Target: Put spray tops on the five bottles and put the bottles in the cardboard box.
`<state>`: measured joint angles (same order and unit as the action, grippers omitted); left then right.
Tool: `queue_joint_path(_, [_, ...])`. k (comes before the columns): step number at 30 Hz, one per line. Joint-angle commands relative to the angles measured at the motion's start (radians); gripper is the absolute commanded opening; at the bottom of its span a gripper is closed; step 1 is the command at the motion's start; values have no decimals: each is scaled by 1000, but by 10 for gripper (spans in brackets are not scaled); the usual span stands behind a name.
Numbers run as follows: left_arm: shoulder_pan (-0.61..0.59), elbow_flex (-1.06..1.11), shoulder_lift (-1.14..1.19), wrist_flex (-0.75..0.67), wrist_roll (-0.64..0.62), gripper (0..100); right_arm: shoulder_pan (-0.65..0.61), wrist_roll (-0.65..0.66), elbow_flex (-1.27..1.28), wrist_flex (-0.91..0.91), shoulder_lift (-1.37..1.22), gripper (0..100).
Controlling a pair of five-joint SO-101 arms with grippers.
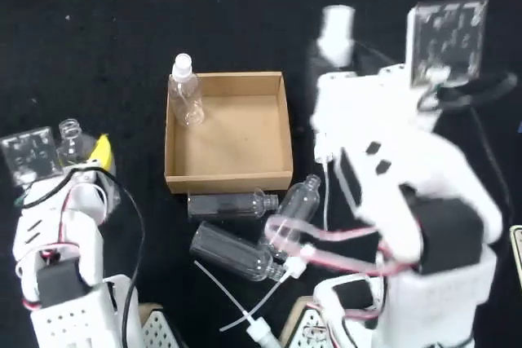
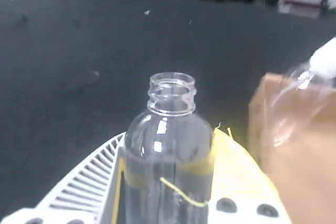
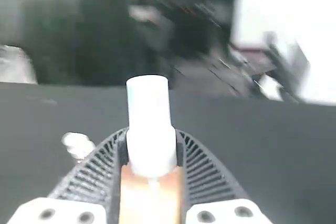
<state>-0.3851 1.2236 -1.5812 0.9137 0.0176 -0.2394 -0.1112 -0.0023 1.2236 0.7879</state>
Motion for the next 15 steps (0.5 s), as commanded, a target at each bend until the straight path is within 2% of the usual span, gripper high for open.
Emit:
queue_joint_path(1, [128,1,-140,-25,-38,145,-130,-20,-30,-115,38,11])
queue_joint_path(4, [216,45,-222,-64,21,144,-149,-20,-13,-176,39,11])
queue_joint_path(7, [248,117,-250,-126,63,141,-153,-20,-13,-227,39,11])
queue_joint_path(10, [257,174,-242,-155,41,141,-169,-20,-13,-295,38,11])
queue_joint_path(15, [305,186,-242,-160,-5,145,-270,-20,-2,-325,31,11])
